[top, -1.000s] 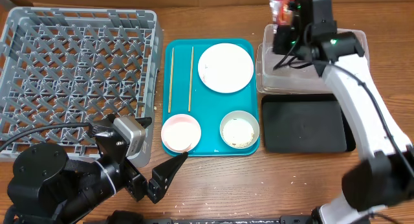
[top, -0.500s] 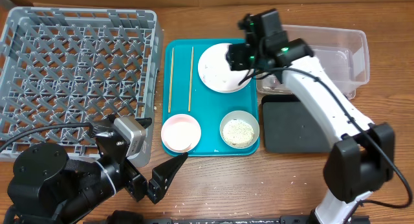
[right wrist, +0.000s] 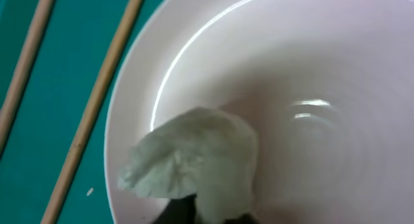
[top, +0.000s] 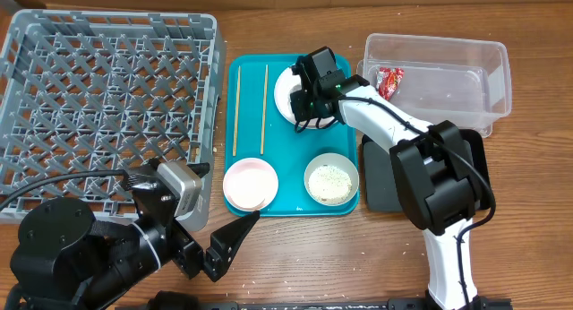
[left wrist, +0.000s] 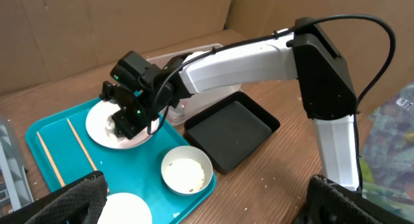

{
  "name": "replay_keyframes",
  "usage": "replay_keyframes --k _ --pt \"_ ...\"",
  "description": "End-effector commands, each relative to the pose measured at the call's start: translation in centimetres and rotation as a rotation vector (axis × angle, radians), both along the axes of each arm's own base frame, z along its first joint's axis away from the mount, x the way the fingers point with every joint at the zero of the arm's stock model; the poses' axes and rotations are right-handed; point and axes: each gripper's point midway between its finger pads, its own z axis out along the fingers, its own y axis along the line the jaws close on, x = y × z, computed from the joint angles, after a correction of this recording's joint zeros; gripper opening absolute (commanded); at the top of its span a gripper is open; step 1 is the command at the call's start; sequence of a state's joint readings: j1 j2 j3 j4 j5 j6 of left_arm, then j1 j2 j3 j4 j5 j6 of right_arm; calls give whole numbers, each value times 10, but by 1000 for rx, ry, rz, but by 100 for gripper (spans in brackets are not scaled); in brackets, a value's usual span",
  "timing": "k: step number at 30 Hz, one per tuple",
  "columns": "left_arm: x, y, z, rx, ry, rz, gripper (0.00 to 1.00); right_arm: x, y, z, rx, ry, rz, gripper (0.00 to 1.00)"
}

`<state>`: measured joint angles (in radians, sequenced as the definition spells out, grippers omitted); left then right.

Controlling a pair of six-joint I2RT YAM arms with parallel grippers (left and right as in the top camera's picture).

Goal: Sort waste into correct bins and load items into the dishwasher
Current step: 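Grasp the white tissue on the plate with the right gripper, then drop the white tissue into the clear plastic bin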

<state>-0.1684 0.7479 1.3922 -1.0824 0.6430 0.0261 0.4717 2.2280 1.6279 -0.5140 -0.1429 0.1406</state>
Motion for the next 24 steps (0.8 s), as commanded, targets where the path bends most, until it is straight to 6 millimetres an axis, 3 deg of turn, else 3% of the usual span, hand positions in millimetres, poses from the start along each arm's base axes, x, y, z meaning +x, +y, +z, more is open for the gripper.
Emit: replay_keyframes --k 1,4,6,8,10,11,13,14,15,16,18,21,24 --pt "-1 2 5 6 -26 4 100 14 -13 71 77 -87 -92 4" --pt "-1 2 5 6 -27 4 100 14 -35 143 138 -179 -127 4" --pt "-1 2 5 6 -25 4 100 11 -65 192 161 -250 -177 4" --pt "-3 2 3 8 -14 3 100 11 -104 215 172 -262 -277 4" --pt "-3 2 2 9 -10 3 100 13 -147 205 147 -206 -388 4" --pt "-3 2 2 9 -9 3 100 13 -167 190 127 -155 -436 4" --pt "-4 0 2 4 -7 -6 100 13 -187 165 96 -84 -481 4" --pt "-6 -1 2 -2 -6 -19 100 15 -197 148 80 -45 -501 20" --pt "-5 -1 3 -2 -9 -18 100 17 -200 140 71 -35 -494 42" --pt "-5 -1 3 0 -10 -16 100 16 -199 140 64 -40 -462 50" --pt "-3 2 0 11 2 5 100 9 -192 163 103 -47 -431 56" --pt "0 13 -15 44 64 86 100 -8 -174 205 180 -68 -370 57" --pt "8 41 -37 106 160 276 100 -57 -148 242 214 -44 -301 57"
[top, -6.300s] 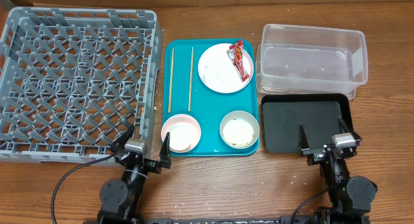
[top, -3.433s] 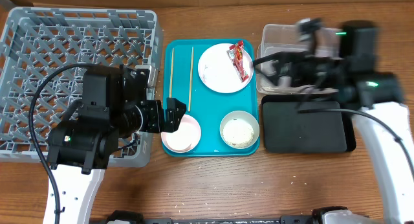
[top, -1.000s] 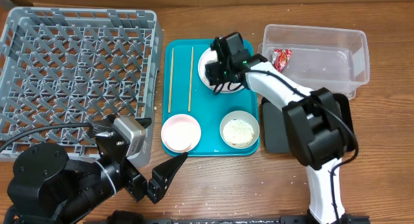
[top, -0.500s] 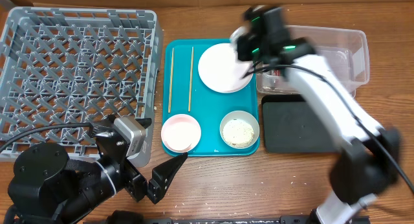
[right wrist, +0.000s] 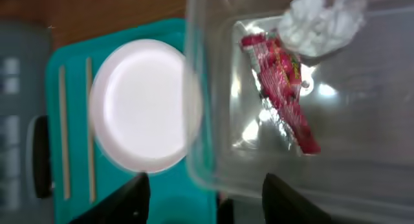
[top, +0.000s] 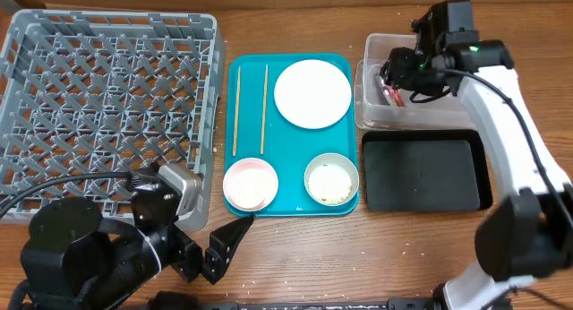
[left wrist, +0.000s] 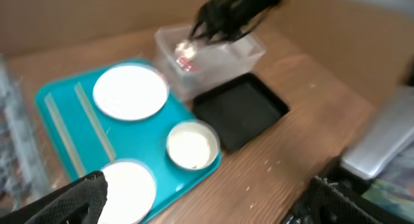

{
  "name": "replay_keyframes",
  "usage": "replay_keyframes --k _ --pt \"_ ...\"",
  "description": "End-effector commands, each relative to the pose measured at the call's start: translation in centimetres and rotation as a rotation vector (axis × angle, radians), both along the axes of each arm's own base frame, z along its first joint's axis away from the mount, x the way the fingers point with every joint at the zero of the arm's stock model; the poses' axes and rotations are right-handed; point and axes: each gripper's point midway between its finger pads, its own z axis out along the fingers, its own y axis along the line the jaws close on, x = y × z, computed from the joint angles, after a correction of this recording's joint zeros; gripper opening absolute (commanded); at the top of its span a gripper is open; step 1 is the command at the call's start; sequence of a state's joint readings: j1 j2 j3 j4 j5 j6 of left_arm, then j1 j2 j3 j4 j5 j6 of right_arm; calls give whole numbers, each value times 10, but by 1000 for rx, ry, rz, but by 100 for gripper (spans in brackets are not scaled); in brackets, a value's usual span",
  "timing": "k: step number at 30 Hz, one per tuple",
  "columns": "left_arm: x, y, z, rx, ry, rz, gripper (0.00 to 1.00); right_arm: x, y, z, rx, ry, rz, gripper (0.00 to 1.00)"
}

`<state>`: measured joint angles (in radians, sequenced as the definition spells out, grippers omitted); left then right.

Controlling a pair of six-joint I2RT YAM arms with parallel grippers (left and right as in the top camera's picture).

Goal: Sort waste into correct bins and load items into the dishwasher
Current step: 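Drop the white tissue into the clear plastic bin, then grasp the rim of the grey rice bowl with the right gripper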

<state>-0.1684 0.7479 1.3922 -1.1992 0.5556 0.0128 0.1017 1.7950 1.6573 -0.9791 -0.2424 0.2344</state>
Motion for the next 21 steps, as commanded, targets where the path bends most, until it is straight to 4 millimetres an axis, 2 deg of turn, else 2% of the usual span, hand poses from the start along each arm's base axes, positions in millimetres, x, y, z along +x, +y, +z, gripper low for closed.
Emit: replay_keyframes --k 1,4,7,9,12,14,18,21 --pt "12 32 -12 70 48 216 100 -47 38 77 73 -93 109 58" --pt "23 52 -12 45 75 384 100 -105 72 52 42 105 223 57" --pt "31 80 -14 -19 128 629 100 -133 100 26 19 207 288 57" --pt "33 91 -14 -55 144 719 100 -152 116 4 -18 275 291 56" --pt "35 87 -9 -71 127 698 100 -163 120 -32 -152 278 256 55" --pt "32 74 -10 -28 112 585 100 -167 138 -46 -156 238 309 55" --pt "25 70 -18 -16 151 556 100 -168 155 -53 -138 198 348 54" --pt "20 70 -26 0 186 558 100 -170 157 -73 -140 197 354 50"
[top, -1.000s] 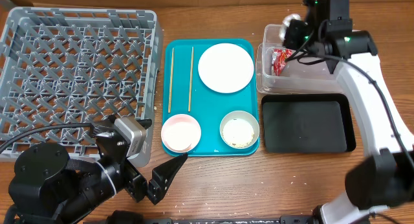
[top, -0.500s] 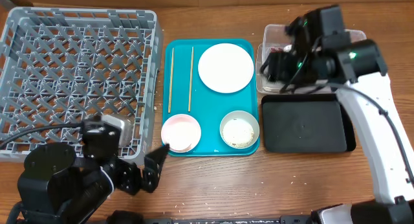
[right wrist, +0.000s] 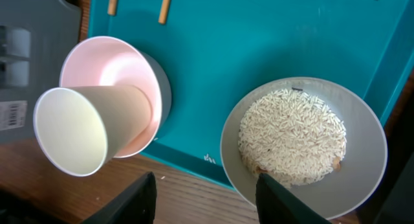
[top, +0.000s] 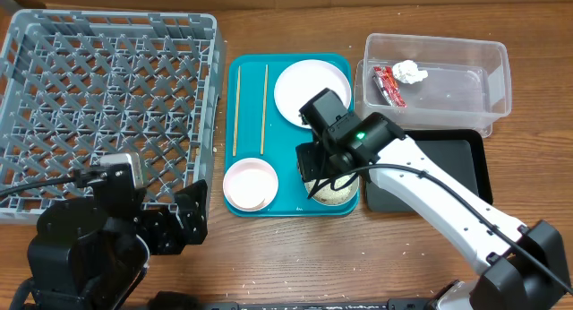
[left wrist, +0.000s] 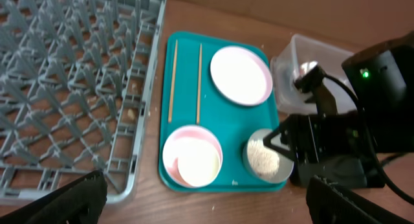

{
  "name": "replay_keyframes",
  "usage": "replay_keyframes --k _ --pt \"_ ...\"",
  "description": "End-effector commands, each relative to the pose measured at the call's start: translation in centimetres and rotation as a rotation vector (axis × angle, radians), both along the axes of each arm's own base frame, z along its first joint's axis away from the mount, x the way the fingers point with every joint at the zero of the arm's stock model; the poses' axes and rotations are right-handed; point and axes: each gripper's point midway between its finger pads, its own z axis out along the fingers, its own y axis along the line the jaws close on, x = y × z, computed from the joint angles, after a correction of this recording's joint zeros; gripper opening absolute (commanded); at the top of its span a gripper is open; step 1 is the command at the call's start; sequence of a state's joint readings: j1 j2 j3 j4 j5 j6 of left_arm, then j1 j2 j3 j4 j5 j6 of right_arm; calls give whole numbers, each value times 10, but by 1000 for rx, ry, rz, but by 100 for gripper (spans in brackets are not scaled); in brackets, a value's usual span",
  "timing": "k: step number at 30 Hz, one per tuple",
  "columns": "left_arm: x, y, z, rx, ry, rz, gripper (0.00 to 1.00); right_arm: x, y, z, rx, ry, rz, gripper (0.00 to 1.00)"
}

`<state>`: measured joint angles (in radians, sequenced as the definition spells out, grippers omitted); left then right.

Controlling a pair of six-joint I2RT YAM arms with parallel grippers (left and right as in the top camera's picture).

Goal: Sort waste into correct bins and load items into the dishwasher
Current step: 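Grasp the rim of the grey rice bowl with the right gripper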

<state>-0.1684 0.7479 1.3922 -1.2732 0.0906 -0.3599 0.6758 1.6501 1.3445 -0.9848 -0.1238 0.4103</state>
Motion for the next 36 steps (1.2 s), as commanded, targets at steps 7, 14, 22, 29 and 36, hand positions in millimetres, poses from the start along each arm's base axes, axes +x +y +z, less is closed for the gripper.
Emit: replay_keyframes --k 7,14,22,29,36 --pt "-4 -2 2 8 -6 -23 100 0 -9 -84 -42 -30 -21 40" --pt "-4 -1 2 10 -6 -20 100 -9 -10 -116 -84 55 -9 18" --pt "-4 -1 2 9 -6 -21 100 4 -8 -76 -115 13 32 45" --pt "-4 -1 2 10 -6 -20 100 3 -5 -55 -104 17 35 41" --pt "-4 -1 2 10 -6 -20 100 -16 7 -96 -166 106 113 35"
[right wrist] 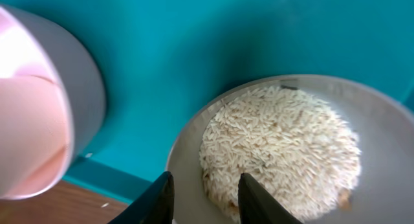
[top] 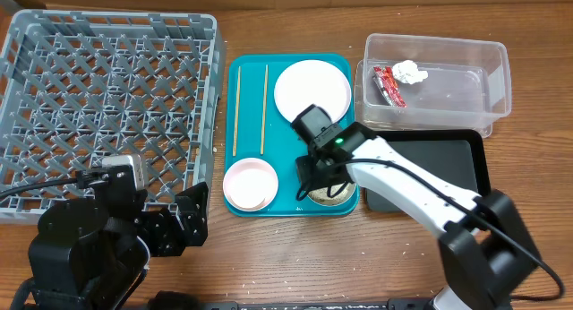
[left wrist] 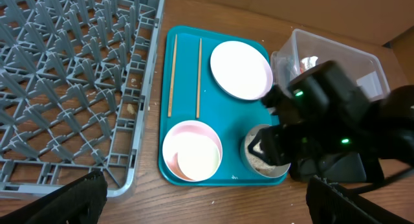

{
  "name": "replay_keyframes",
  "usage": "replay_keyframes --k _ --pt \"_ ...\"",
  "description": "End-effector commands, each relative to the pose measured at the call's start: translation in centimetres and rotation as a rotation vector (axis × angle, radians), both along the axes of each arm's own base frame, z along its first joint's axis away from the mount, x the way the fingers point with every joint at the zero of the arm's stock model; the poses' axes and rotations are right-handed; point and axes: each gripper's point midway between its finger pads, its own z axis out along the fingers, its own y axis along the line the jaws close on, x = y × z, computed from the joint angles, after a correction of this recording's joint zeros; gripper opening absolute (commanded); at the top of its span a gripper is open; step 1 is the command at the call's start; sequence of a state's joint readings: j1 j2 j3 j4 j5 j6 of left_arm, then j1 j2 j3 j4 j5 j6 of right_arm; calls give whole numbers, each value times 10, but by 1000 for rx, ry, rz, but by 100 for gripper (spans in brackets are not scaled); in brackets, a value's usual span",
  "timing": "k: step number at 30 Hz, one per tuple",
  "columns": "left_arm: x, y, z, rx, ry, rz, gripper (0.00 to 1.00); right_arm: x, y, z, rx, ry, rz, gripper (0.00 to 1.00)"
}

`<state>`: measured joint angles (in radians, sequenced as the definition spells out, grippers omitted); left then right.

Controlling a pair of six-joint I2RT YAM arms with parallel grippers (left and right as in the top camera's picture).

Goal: Sort waste into correct bins and load items into the dishwasher
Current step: 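Grasp the rim of the grey rice bowl with the right gripper, then tip the grey bowl over the black tray to pour out rice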

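Observation:
On the teal tray [top: 286, 140] stand a grey bowl of rice [right wrist: 278, 153], a pink bowl holding a paper cup [top: 251, 185], a white plate [top: 312, 88] and two chopsticks [top: 264, 108]. My right gripper [right wrist: 206, 191] is open and low over the rice bowl [top: 333, 198], one finger outside its left rim and one over the rice. A clear bin [top: 448, 99] holds a red wrapper [top: 389, 84] and a crumpled tissue [top: 410, 72]. My left gripper [left wrist: 207, 208] hangs wide open above the table's front edge, holding nothing.
The grey dishwasher rack [top: 107, 104] fills the left of the table. A black tray [top: 448, 167] lies right of the teal one, below the clear bin. Bare wood runs along the front edge.
My right gripper has dropped from high above the two bowls to just over the rice bowl, its fingers astride the left rim. The left arm has hardly moved.
My right gripper was shut on a tissue on the white plate. Then it stood open over the clear bin, with the tissue lying inside beside the red wrapper. Later it hovered open above the bowls, and now sits low at the rice bowl.

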<state>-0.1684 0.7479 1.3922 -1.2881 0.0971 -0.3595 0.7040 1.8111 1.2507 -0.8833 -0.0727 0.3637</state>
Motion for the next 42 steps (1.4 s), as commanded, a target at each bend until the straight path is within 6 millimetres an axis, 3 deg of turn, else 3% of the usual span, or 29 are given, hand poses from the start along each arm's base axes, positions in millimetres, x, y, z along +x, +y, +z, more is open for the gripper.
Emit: replay_keyframes --k 1,6,11,14,22,27,30,36,39,42 --pt "-1 0 5 10 -21 -15 100 -16 14 -22 -38 45 81 35" --pt "-1 0 5 10 -21 -15 100 -12 8 -20 -105 -12 88 35" --pt "-1 0 5 11 -21 -15 100 -6 19 28 -30 -84 102 36" --pt "-1 0 5 10 -21 -15 100 -20 34 39 54 -50 158 36" --pt "-1 0 5 11 -21 -14 100 -43 48 26 68 -21 245 35" --pt "-2 0 4 11 -17 -15 100 -47 31 -26 -27 -2 226 35" --pt "-2 0 4 11 -18 -15 100 -47 27 -34 -47 17 220 13" --pt "-2 0 4 11 -18 -15 100 -29 17 -33 -34 13 119 4" --pt "-2 0 4 11 -17 -15 100 -11 19 -9 92 53 3 4" --pt "-2 0 4 11 -18 -15 100 8 32 46 320 34 3 4"
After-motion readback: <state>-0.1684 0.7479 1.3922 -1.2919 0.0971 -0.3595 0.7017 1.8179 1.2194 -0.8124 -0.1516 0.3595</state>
